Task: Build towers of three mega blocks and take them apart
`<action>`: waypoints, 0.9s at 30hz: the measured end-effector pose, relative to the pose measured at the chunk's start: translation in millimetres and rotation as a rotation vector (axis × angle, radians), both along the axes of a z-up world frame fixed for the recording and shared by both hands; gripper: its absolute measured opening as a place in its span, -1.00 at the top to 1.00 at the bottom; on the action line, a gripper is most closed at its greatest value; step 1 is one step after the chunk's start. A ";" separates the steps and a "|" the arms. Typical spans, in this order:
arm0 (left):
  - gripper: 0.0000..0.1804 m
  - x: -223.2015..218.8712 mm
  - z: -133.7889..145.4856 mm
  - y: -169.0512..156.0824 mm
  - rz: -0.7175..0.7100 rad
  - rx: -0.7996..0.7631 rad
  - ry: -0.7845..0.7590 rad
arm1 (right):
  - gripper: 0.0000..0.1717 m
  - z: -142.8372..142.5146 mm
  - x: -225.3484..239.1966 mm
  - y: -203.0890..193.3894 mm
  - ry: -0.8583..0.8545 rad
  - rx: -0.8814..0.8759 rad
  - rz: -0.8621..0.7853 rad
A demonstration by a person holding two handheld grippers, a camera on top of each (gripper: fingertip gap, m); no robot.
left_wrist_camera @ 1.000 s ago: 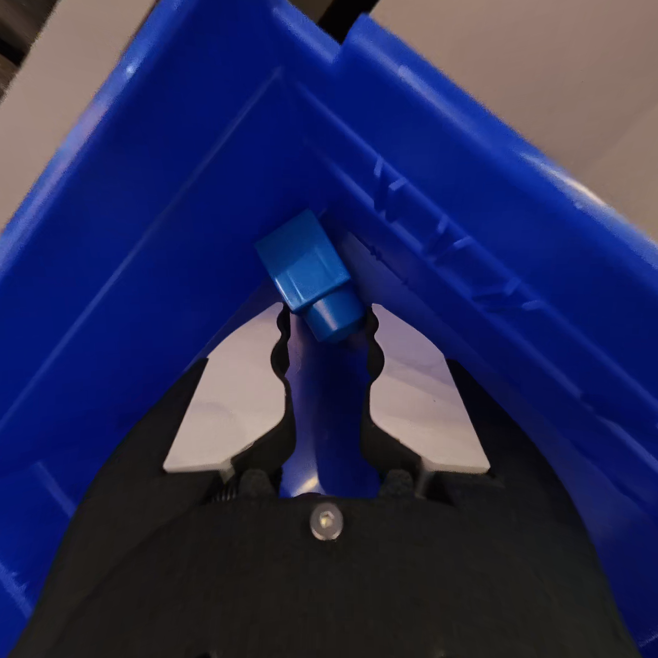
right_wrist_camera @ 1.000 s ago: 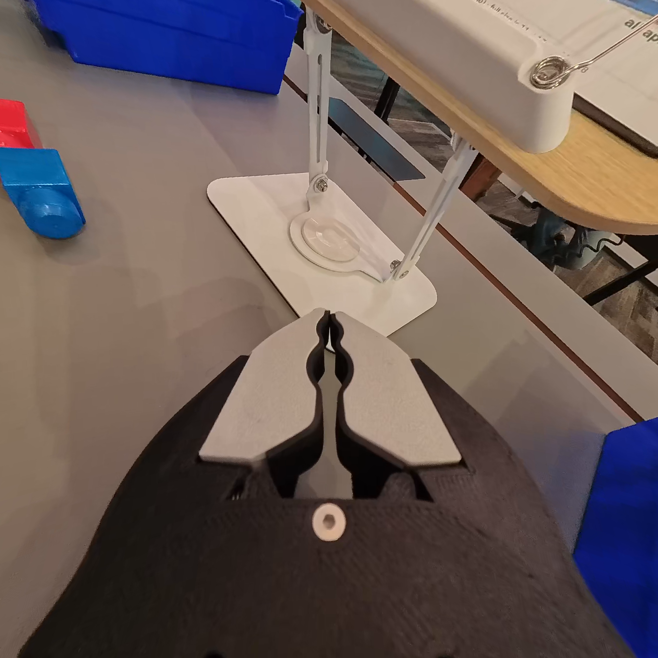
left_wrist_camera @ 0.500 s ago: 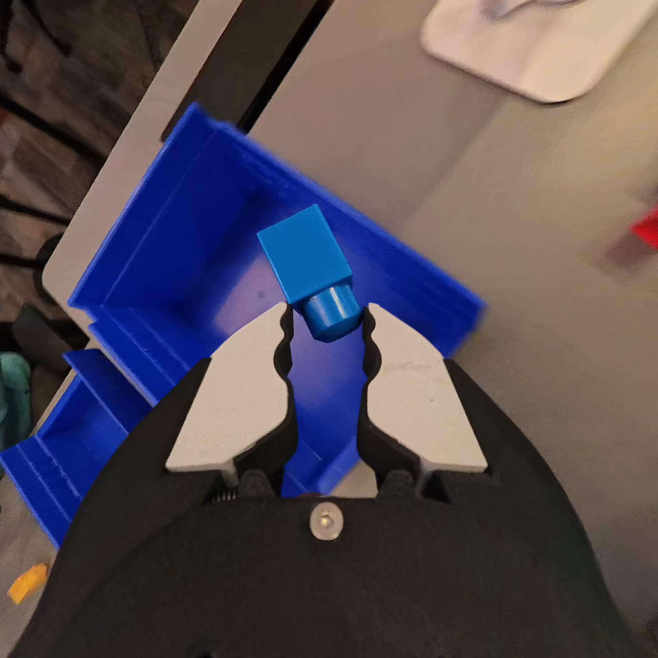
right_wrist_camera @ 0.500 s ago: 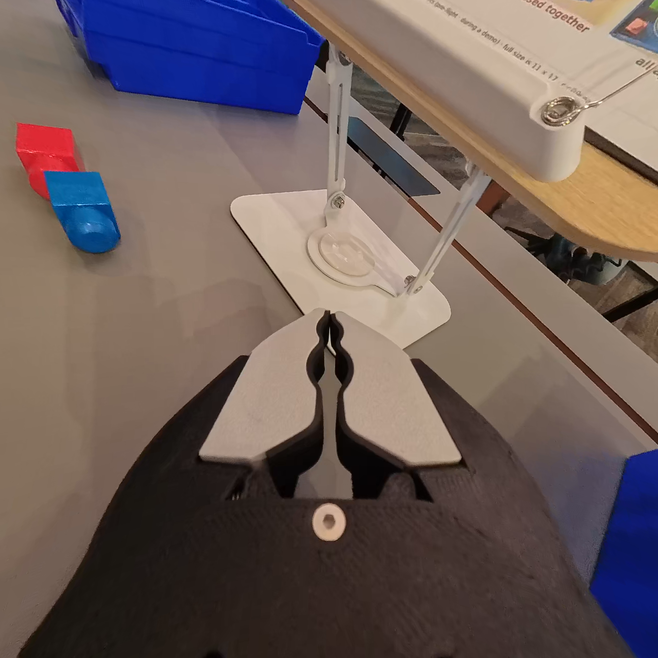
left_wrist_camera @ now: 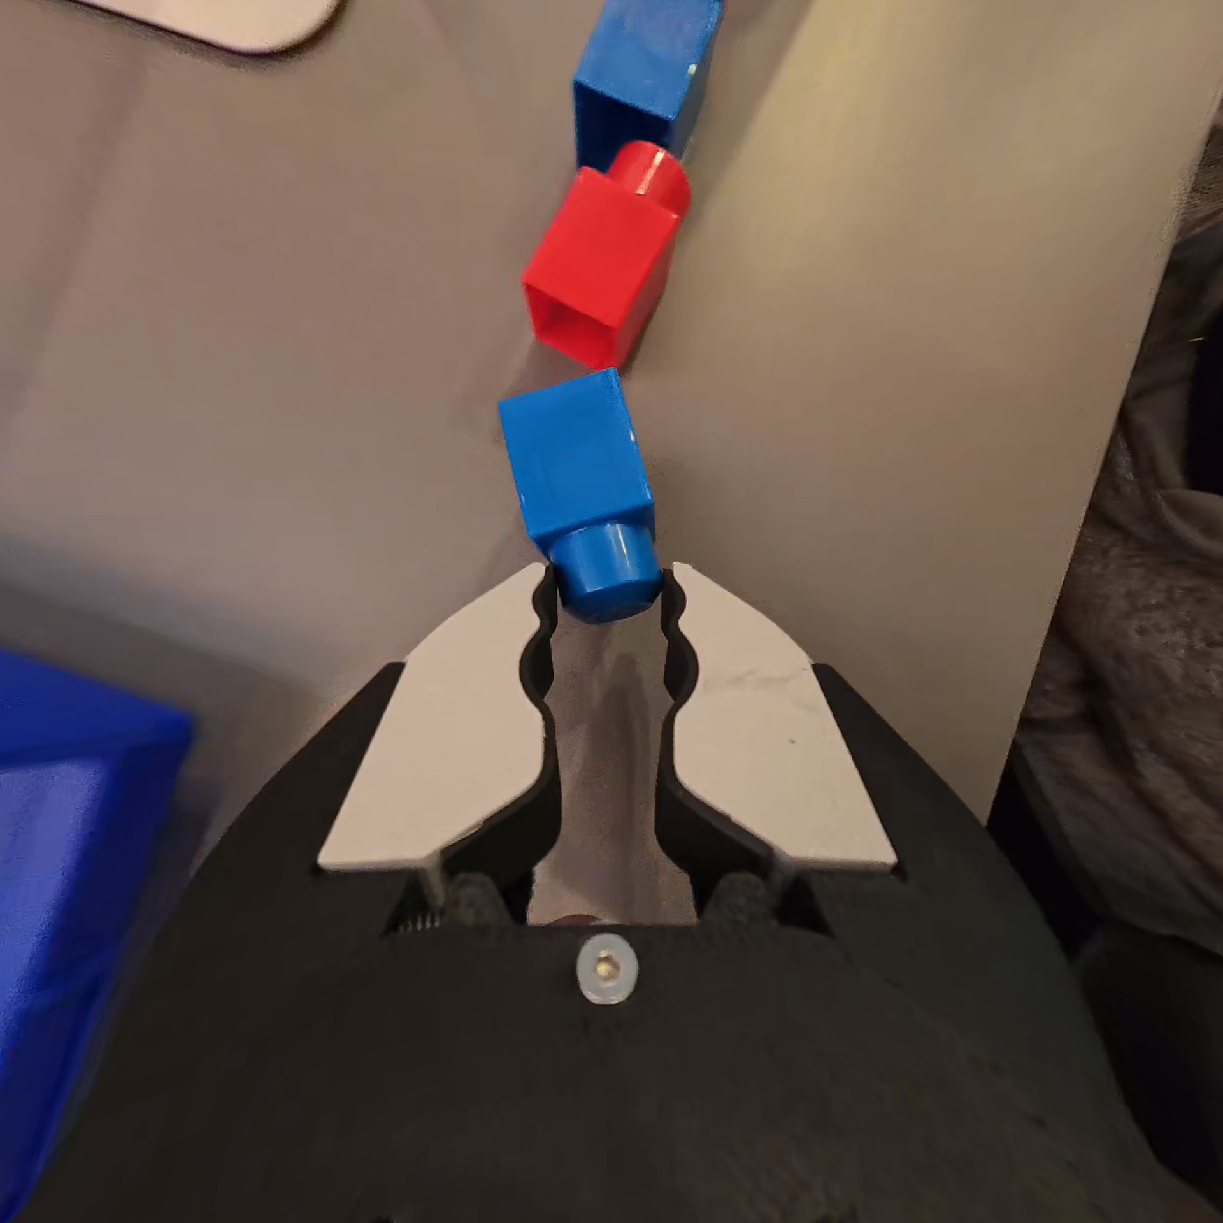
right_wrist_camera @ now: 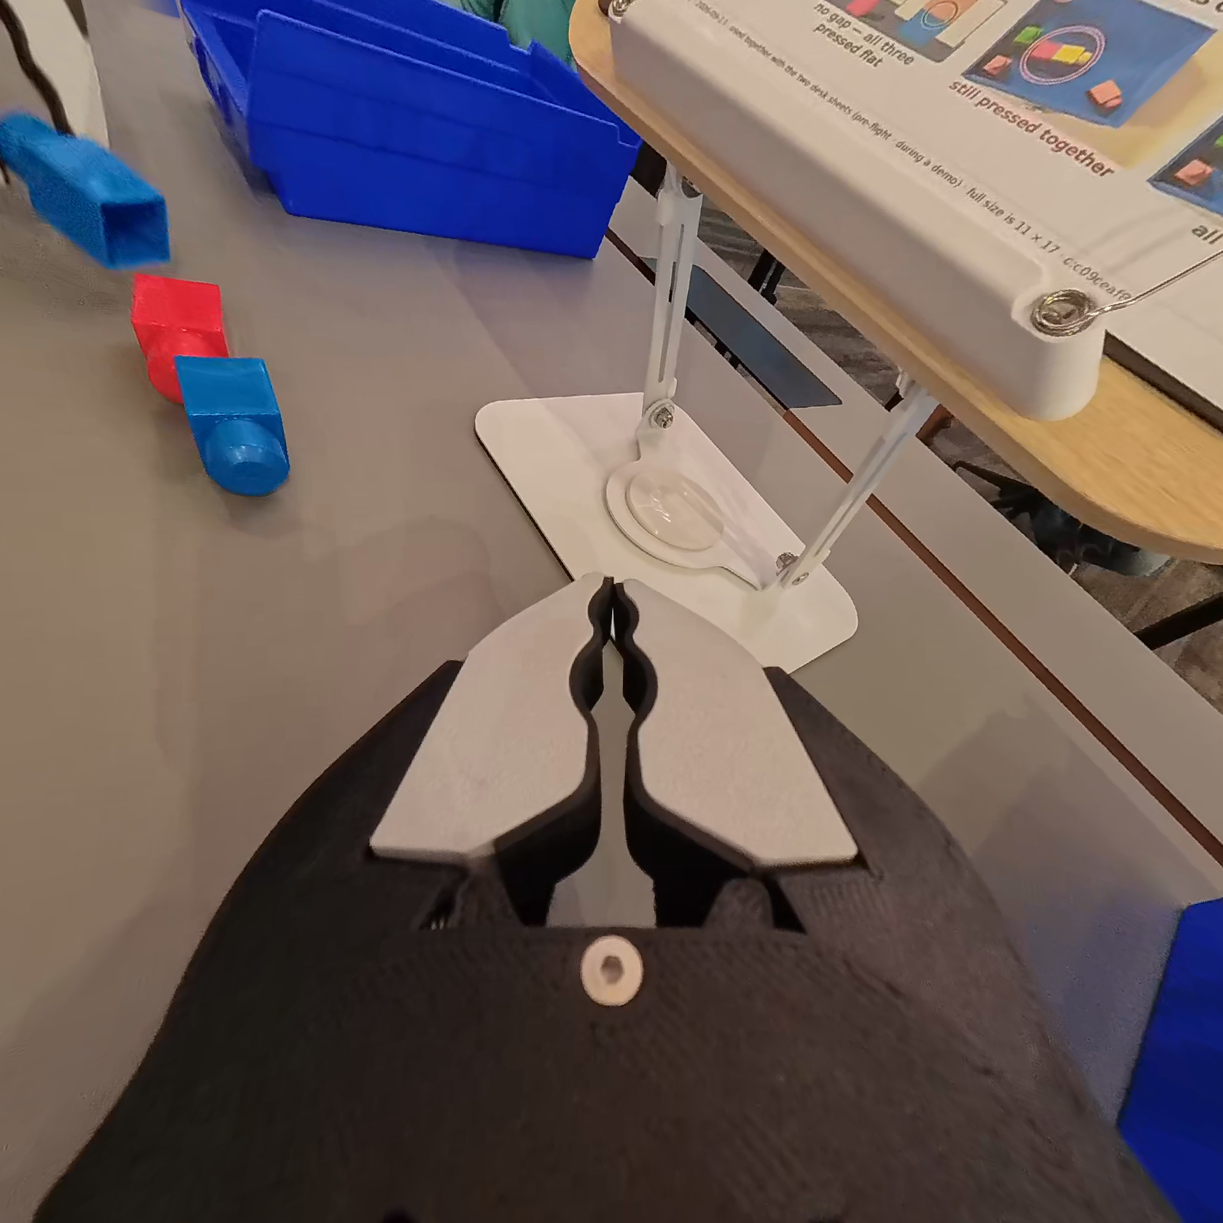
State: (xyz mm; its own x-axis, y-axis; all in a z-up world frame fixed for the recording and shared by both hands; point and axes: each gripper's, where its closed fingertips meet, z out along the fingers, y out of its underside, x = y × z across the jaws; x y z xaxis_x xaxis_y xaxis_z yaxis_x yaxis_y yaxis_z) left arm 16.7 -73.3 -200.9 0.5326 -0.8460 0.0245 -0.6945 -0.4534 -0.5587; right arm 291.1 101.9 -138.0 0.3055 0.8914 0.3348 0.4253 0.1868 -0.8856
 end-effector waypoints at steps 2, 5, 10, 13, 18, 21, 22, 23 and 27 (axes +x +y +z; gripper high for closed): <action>0.68 7.8 -18.2 2.2 0.011 -0.019 0.026 | 1.00 0.2 -0.5 -0.6 0.000 0.000 0.003; 0.68 18.1 -23.8 6.8 0.026 -0.017 -0.009 | 1.00 1.0 -0.7 -1.7 0.001 0.003 0.007; 0.64 22.6 -23.5 1.2 0.025 -0.044 -0.040 | 1.00 3.0 0.6 -1.7 0.010 0.003 0.009; 0.53 17.2 -23.8 -2.2 0.033 -0.062 -0.033 | 1.00 3.0 0.3 -2.3 0.012 -0.003 0.015; 0.49 9.0 -18.8 -0.3 0.019 -0.020 -0.018 | 1.00 2.0 -1.2 -5.0 0.006 -0.010 0.030; 0.50 5.8 -13.4 4.8 0.007 0.011 -0.013 | 1.00 2.4 -3.2 -7.7 0.005 -0.016 0.034; 0.52 5.8 -10.5 6.9 -0.003 0.028 -0.019 | 1.00 1.4 -4.3 -9.0 -0.003 -0.019 0.035; 0.53 5.5 -9.4 8.1 -0.013 0.032 -0.021 | 1.00 0.6 -6.2 -11.1 -0.010 -0.023 0.038; 0.58 1.8 -14.2 13.0 -0.032 0.018 0.010 | 1.00 -1.3 -19.7 -31.8 -0.029 -0.046 0.087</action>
State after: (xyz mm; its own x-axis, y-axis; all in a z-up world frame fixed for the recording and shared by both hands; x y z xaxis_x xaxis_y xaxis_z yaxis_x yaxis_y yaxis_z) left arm 18.6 -60.3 -215.1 0.5052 -0.8630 0.0040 -0.7140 -0.4206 -0.5598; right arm 271.4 70.0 -139.3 0.2170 0.9288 0.3005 0.4351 0.1835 -0.8815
